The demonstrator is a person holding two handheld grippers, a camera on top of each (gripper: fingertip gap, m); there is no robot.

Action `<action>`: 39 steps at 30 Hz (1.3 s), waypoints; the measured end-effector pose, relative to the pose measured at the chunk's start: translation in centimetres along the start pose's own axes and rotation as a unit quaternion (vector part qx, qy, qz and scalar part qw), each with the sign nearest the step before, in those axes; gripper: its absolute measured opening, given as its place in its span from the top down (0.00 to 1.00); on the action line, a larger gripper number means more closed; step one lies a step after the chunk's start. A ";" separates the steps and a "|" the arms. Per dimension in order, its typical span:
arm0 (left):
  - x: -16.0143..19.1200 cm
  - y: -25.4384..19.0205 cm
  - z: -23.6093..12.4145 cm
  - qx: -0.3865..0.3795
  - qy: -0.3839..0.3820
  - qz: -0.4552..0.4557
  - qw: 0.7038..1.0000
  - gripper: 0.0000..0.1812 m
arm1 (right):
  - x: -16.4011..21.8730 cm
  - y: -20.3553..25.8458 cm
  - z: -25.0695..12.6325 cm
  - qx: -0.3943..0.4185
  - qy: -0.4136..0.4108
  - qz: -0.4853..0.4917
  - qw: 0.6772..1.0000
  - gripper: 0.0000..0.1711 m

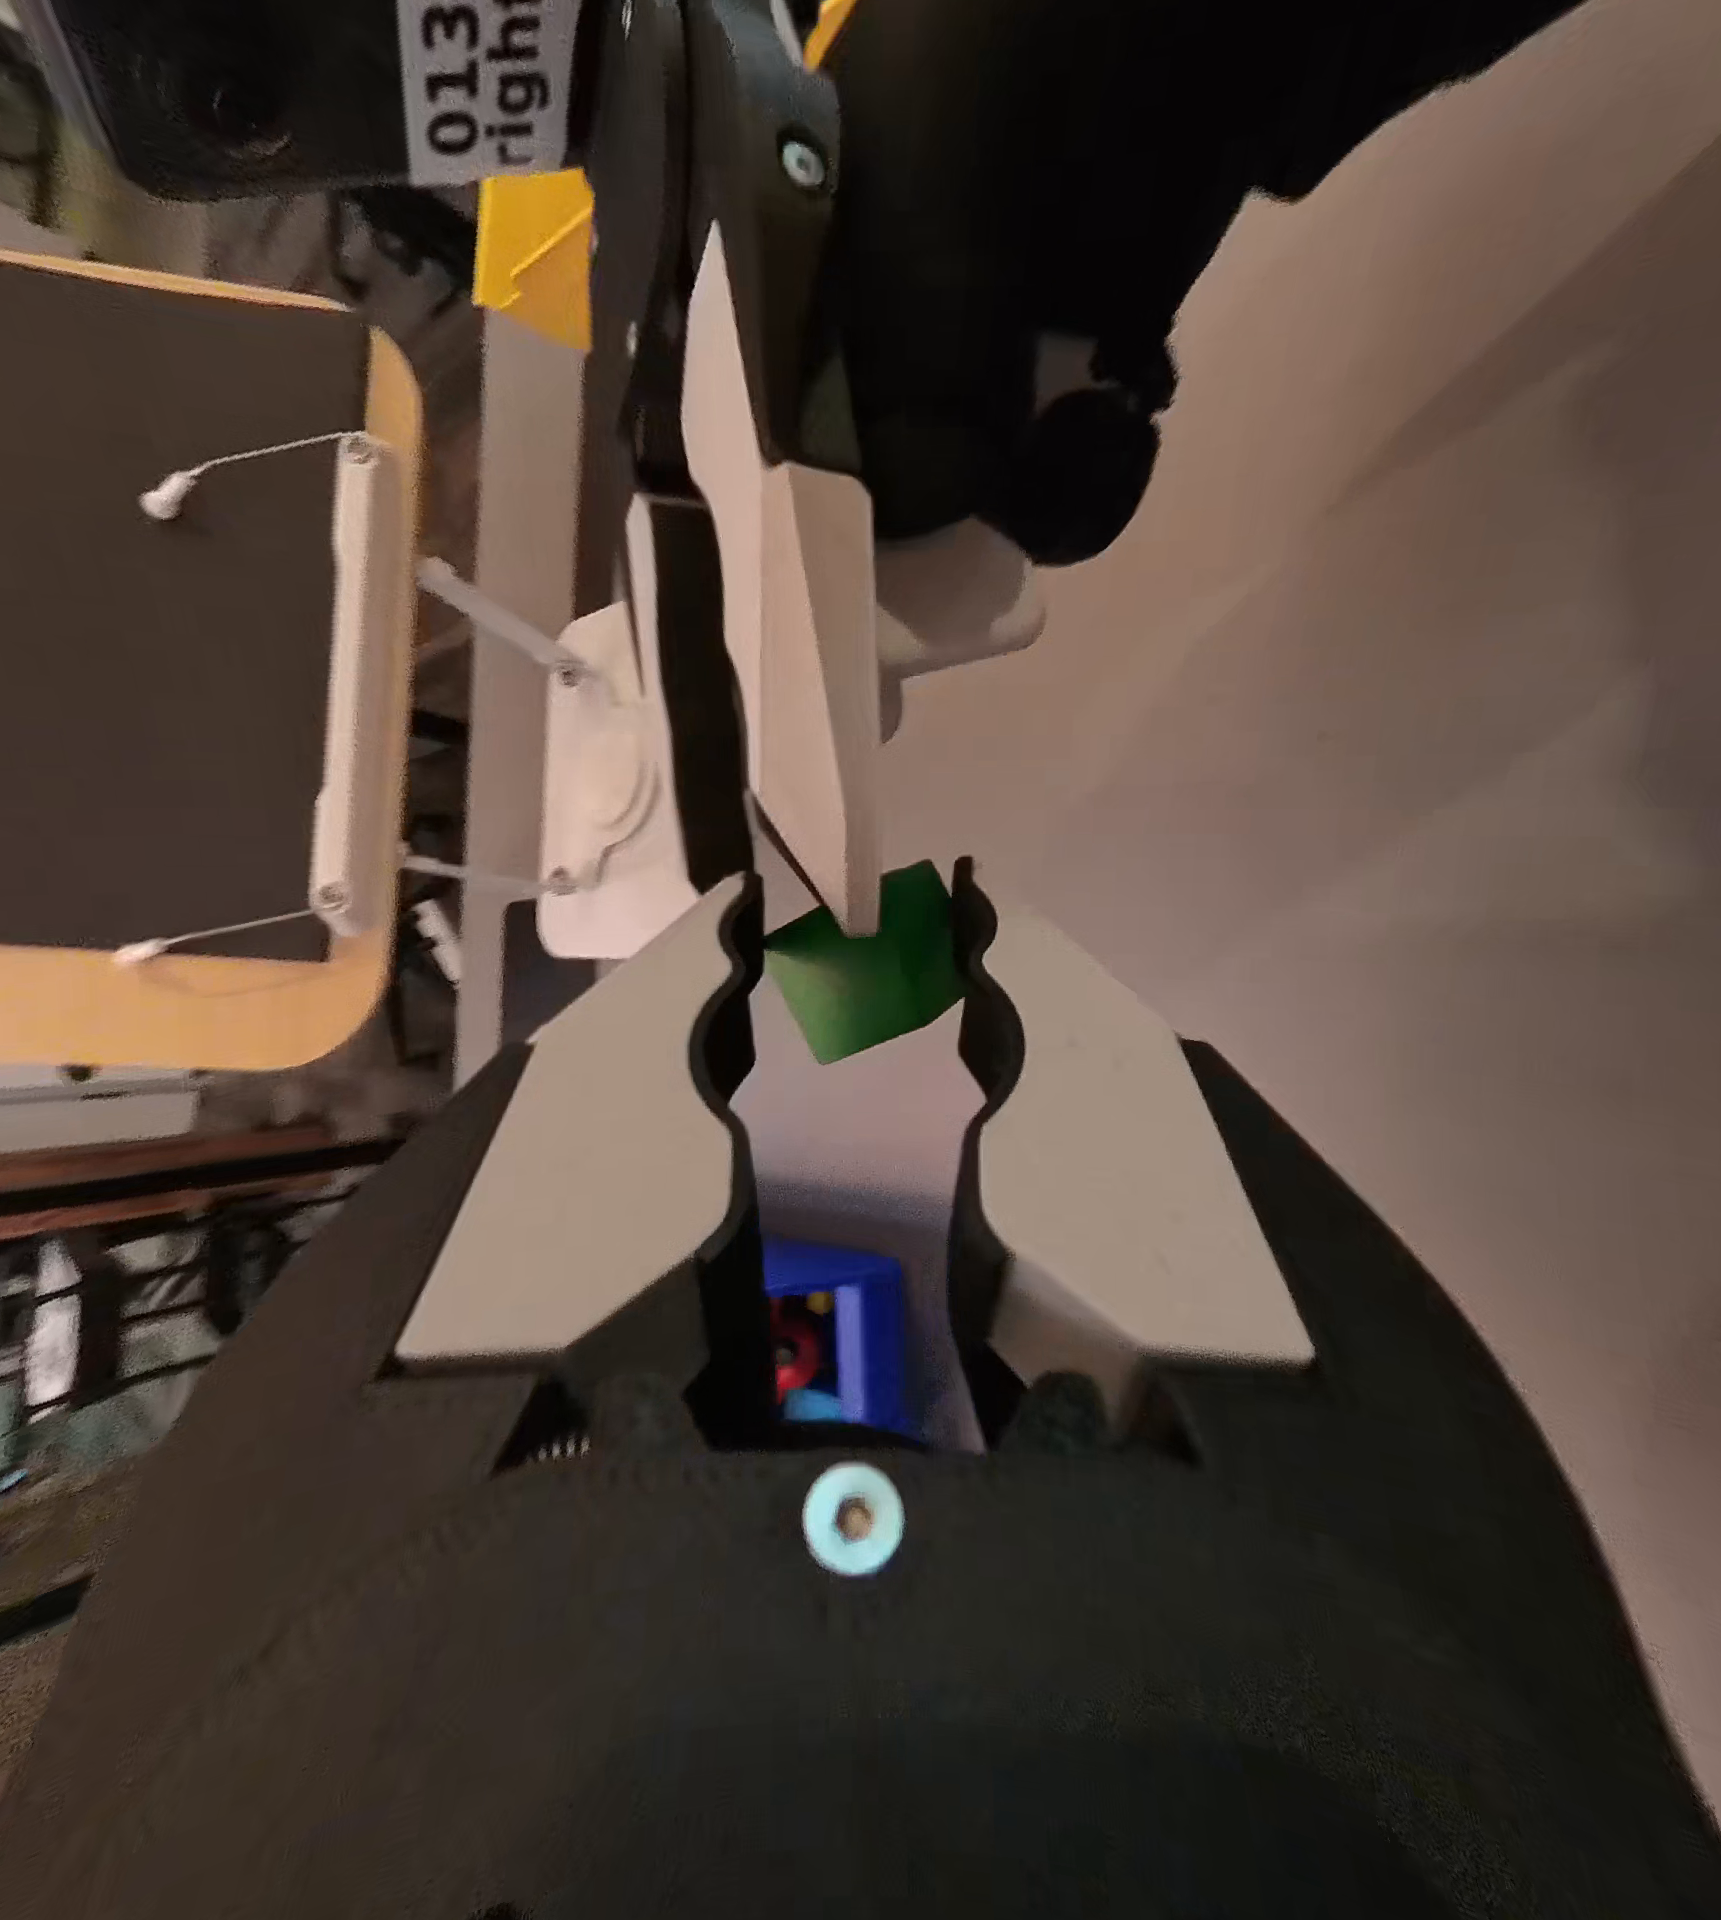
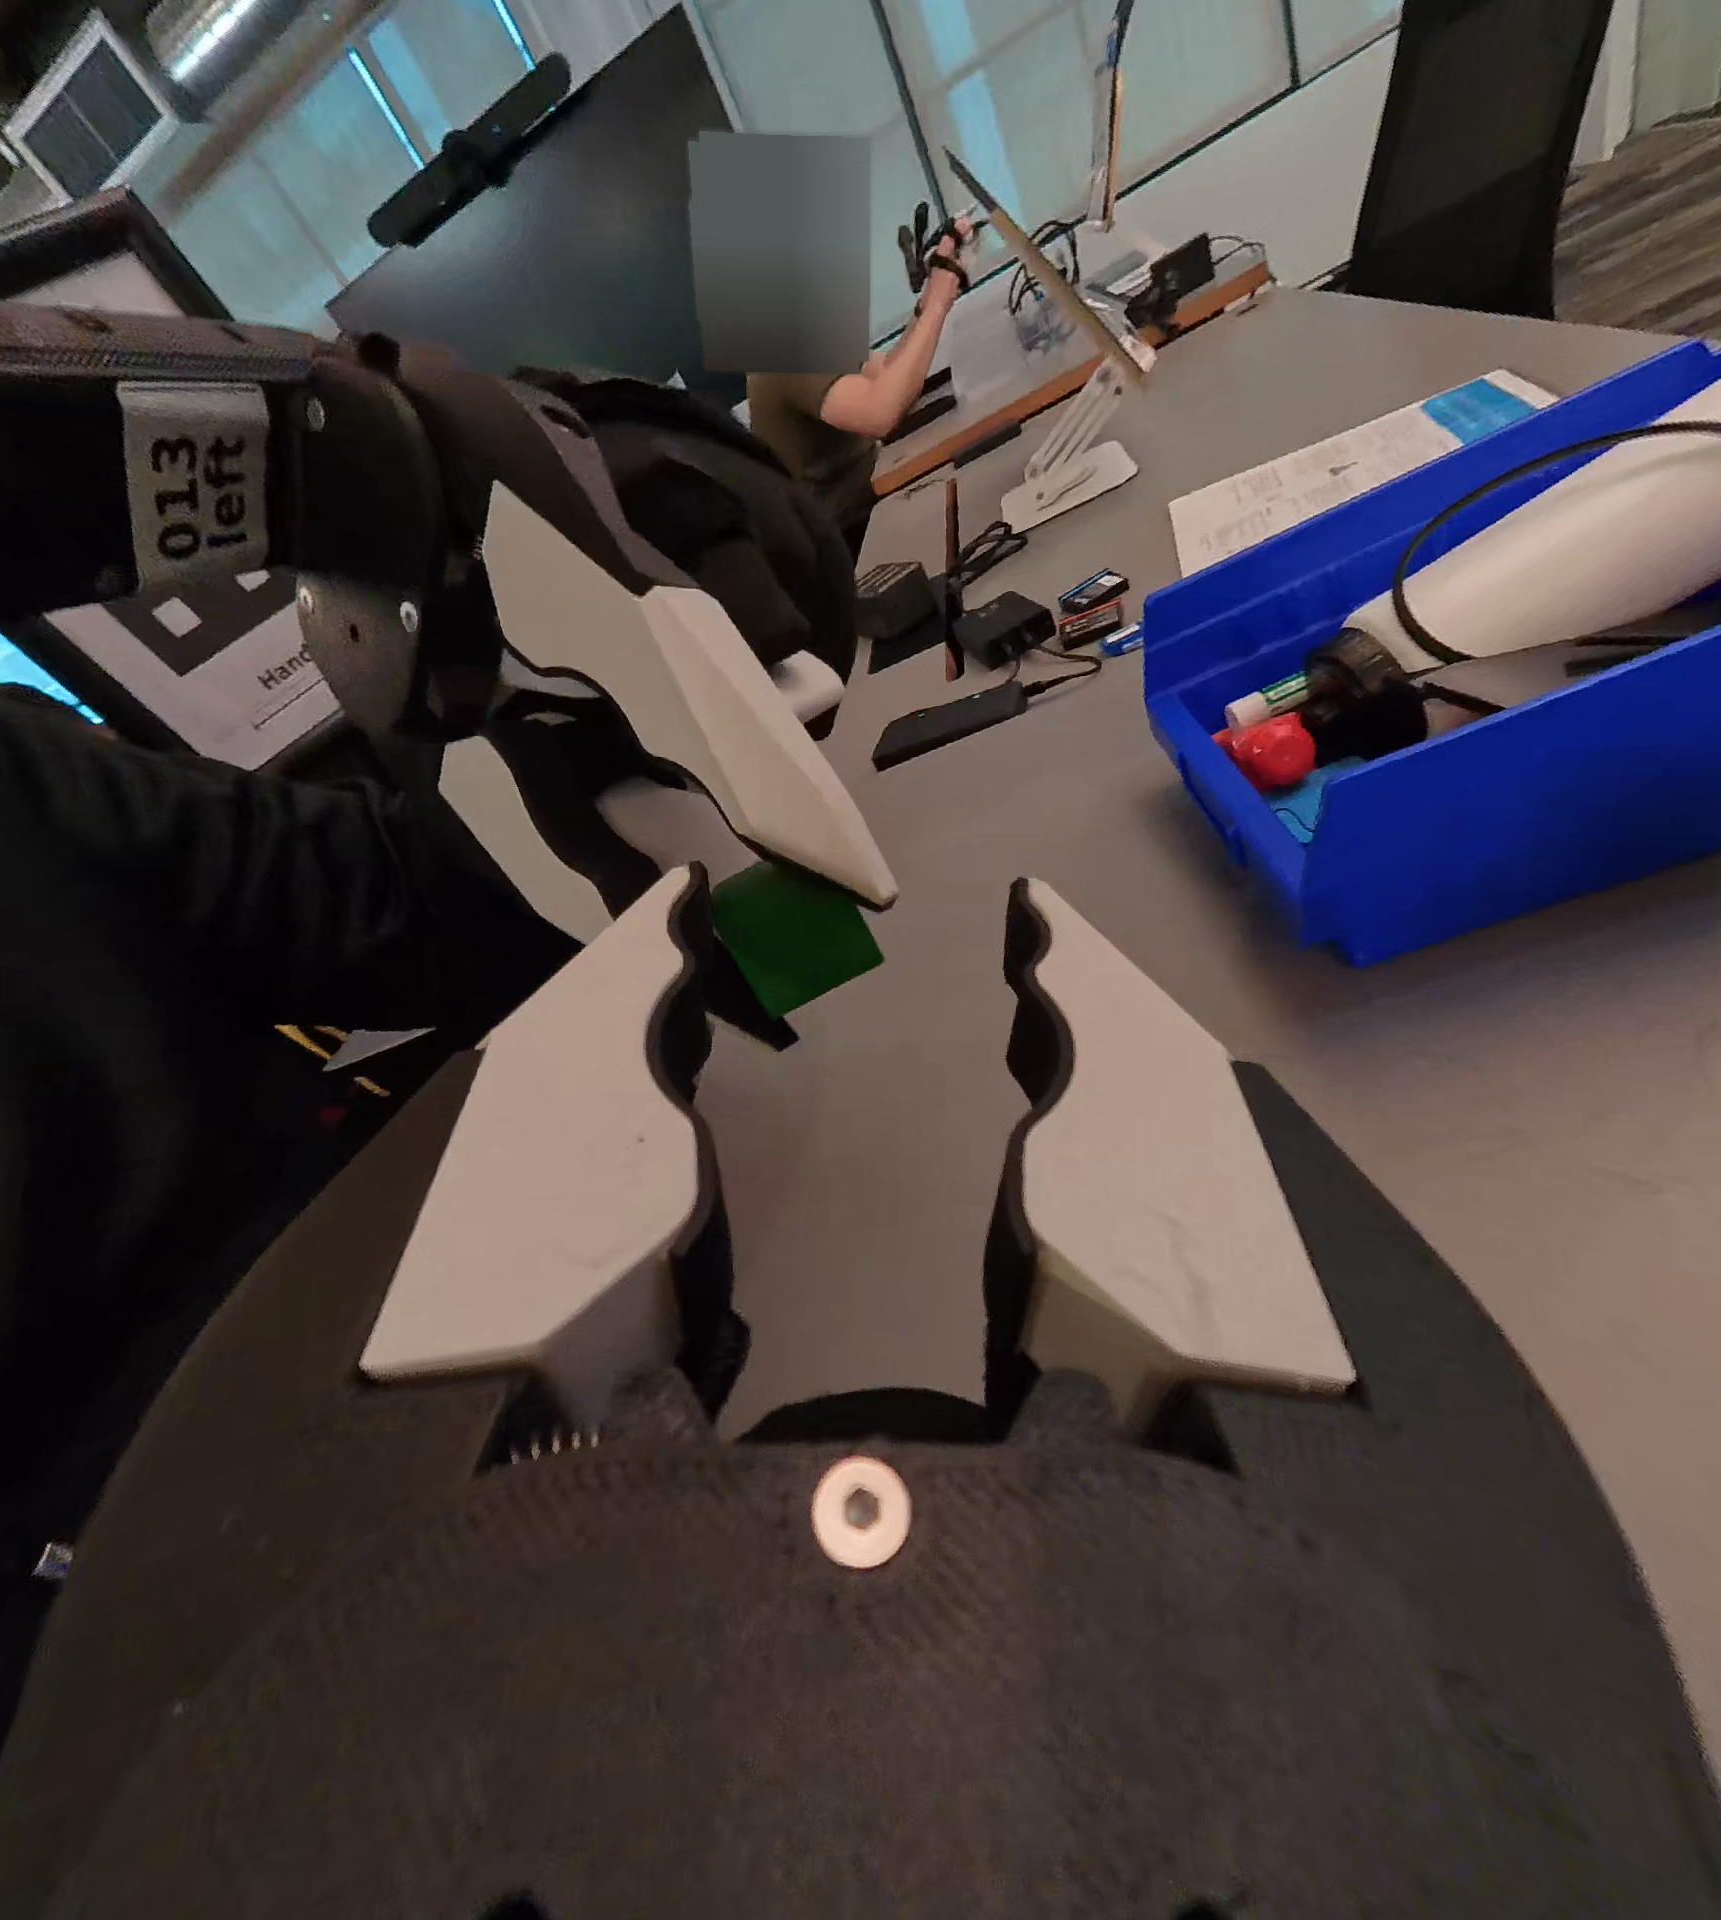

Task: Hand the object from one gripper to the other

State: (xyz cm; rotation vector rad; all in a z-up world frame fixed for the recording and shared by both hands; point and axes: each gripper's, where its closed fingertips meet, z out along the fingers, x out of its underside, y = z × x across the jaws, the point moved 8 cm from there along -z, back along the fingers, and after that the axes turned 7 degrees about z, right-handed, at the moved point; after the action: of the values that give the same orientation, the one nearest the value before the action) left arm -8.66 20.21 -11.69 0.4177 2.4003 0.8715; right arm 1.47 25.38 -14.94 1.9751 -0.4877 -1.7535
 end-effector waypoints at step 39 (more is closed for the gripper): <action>0.6 0.3 0.6 0.023 -0.069 -0.049 0.996 0.89 | 1.2 -1.2 -0.1 -0.075 -0.039 0.023 0.996 0.87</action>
State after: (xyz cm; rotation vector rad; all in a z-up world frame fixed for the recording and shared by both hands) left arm -8.79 21.00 -12.17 0.3631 2.2976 0.7217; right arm 1.65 25.73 -16.64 1.7843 -0.4105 -1.7894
